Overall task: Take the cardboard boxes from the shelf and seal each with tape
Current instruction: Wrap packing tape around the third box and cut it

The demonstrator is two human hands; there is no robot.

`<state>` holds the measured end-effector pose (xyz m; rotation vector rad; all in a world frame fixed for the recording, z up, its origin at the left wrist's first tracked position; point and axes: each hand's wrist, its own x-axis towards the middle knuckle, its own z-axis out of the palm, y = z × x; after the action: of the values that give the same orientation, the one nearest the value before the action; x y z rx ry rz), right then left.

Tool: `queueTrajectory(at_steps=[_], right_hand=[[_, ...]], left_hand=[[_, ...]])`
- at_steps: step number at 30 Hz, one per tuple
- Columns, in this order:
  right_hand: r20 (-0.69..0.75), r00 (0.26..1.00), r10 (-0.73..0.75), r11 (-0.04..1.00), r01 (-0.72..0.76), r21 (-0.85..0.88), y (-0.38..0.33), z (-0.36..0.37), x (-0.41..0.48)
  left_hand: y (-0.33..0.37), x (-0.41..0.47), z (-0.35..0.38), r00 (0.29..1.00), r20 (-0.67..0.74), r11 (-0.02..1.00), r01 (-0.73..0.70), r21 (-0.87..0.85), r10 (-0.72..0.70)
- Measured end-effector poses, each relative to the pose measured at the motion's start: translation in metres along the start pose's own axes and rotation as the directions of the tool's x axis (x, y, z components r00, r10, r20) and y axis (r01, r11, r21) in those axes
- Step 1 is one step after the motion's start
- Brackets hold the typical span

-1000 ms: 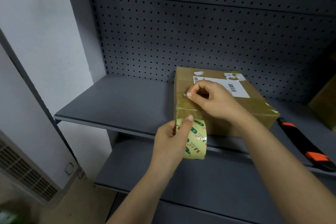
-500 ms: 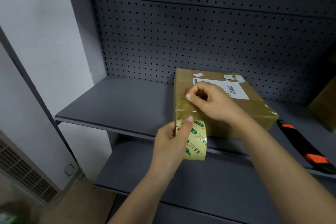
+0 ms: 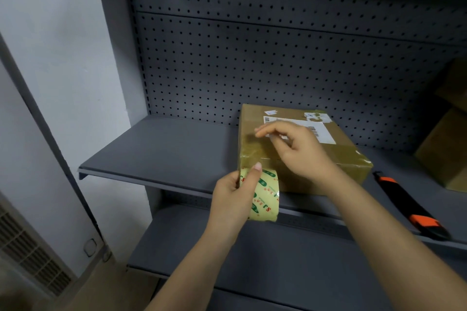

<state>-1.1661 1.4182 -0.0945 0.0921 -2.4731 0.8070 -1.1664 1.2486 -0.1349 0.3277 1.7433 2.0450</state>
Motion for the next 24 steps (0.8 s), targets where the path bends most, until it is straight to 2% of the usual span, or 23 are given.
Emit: queueTrajectory(at_steps=[2,4,10,24], right_hand=[[0.169,0.985,-0.047,0.999,0.051,-0.019,-0.001,-0.001,-0.008],[0.237,0.969,-0.067,0.996,0.080,-0.043,0.002,0.002,-0.012],[0.246,0.967,-0.062,0.998,0.057,0.025,0.003,0.002,-0.011],[0.228,0.972,-0.065,0.997,0.056,0.048,0.004,0.005,-0.014]], left_hand=[[0.000,0.000,-0.001,1.000,0.012,1.000,-0.001,-0.004,0.002],[-0.002,0.000,-0.002,1.000,0.029,1.000,-0.002,-0.016,0.002],[-0.014,-0.005,-0.006,0.993,0.051,0.994,-0.109,0.015,0.108],[-0.023,-0.008,-0.009,0.996,-0.035,0.990,0.091,0.105,-0.088]])
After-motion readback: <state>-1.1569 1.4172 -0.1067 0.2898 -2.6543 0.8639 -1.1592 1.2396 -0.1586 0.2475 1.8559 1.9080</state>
